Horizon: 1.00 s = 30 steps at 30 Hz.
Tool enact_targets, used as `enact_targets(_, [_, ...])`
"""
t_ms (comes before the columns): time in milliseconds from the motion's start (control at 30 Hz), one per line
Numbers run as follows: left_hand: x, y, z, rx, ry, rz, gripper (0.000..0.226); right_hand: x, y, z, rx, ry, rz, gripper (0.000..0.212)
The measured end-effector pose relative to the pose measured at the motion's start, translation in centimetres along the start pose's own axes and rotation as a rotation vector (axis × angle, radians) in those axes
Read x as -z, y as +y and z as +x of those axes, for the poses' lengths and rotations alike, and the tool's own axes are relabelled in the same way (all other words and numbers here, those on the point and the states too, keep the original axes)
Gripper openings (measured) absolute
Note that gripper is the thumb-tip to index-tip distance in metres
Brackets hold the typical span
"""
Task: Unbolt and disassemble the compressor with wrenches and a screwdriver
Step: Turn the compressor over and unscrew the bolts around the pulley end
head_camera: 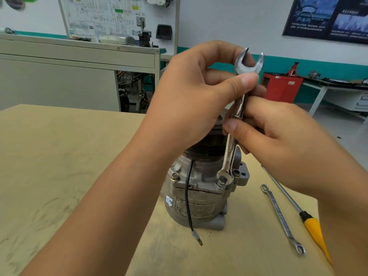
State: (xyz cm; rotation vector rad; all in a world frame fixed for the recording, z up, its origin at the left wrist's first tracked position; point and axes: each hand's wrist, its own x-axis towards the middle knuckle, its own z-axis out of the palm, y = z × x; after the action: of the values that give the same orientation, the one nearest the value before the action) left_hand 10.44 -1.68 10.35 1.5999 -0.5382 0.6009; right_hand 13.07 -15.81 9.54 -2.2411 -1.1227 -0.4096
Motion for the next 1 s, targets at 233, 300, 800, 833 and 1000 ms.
enact_targets(233, [0.9,0.4,-0.1,0.008,-0.071,-0.018,0.013,-0.2,-0.1,0.0,0.018,0.035,-0.011,0.026])
enact_targets(300, [1.1,0.4,-0.1,0.022,-0.077,-0.032,0.013,-0.3,-0.1,0.0,0.019,0.036,-0.004,0.026])
enact_targets(800, [2.8,1.1,-0.1,0.055,0.046,0.172,0.019,-1.2,-0.7,0.1,-0.044,0.049,0.159,0.021])
enact_targets(833, [2.8,1.3,-0.2,0.045,0.06,0.199,0.021,-1.3,-0.8,0.1,-0.045,0.062,0.15,0.021])
enact_targets(1000, [2.6,1.9,-0.5,-0.005,-0.004,0.283,0.017,-1.7,-0.9,-0.1,0.025,0.095,0.024,0.028])
